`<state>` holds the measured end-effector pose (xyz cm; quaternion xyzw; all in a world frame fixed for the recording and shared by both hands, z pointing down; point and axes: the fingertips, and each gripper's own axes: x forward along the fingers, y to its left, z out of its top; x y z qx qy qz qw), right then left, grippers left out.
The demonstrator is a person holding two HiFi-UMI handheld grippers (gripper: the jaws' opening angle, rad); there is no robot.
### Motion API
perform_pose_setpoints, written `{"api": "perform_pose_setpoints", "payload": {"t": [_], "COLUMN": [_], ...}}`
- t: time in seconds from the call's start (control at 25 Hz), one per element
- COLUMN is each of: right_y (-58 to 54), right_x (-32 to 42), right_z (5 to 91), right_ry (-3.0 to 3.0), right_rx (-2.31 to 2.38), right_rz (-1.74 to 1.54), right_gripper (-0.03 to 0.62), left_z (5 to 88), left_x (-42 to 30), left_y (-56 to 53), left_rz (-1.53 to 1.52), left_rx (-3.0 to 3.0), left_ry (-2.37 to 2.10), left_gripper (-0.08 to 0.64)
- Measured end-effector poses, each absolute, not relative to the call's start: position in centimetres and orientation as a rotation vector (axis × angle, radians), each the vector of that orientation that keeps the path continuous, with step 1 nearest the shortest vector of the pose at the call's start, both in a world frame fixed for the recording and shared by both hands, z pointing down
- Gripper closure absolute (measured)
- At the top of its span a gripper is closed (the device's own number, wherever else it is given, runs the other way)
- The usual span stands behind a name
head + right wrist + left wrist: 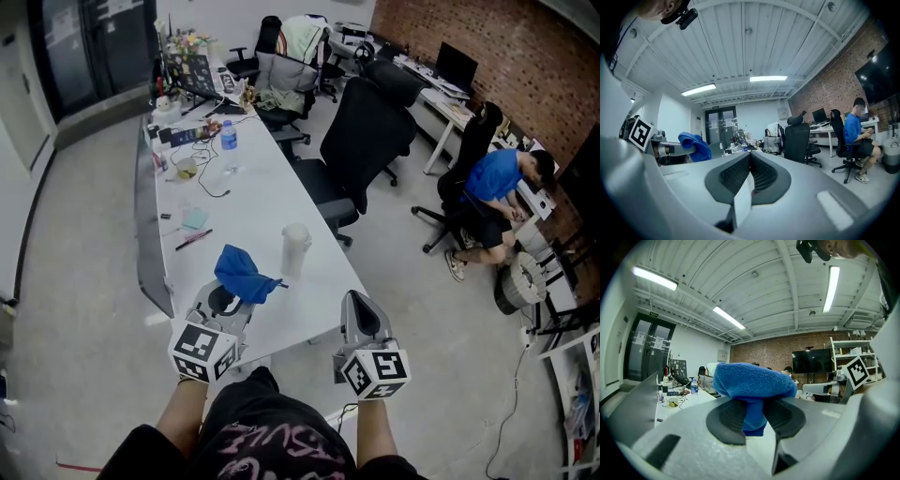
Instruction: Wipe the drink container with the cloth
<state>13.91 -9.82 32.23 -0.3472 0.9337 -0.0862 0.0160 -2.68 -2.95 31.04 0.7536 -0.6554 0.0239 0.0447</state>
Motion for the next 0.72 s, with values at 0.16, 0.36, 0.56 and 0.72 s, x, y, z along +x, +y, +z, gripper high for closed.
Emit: {"api": "perform_pose_setpoints", "payload": {"t": [0.16,0.36,0.56,0.72], "right_y": [-9.54,-9.48,-9.52,-9.66], "right_x": [13.78,13.93,13.89,13.98], "right_z": [32.19,32.2,32.65,32.78], "right_ry": [2.909,2.902,2.899,2.897], "right_rx": [-1.072,-1.075,-1.084,-1.084], "right_rz": [-0.265,-0.266,-0.277,-0.282], "right_gripper": [0.598,0.598,0.598,0.598], "left_z": [30.86,30.92,31.21,31.32], "left_x": [-2.71,-2.46,-2.65,-2.59], "left_y": [-2.71,-2.62,-2.68,-2.79], "left_rz": [0.071,0.087,0.085,0.088], "left_rx": [2.304,2.318,2.318,2.317], "left_ry": [-2.002,-1.996,-1.987,-1.99], "left_gripper": [0.46,0.462,0.462,0.462]}}
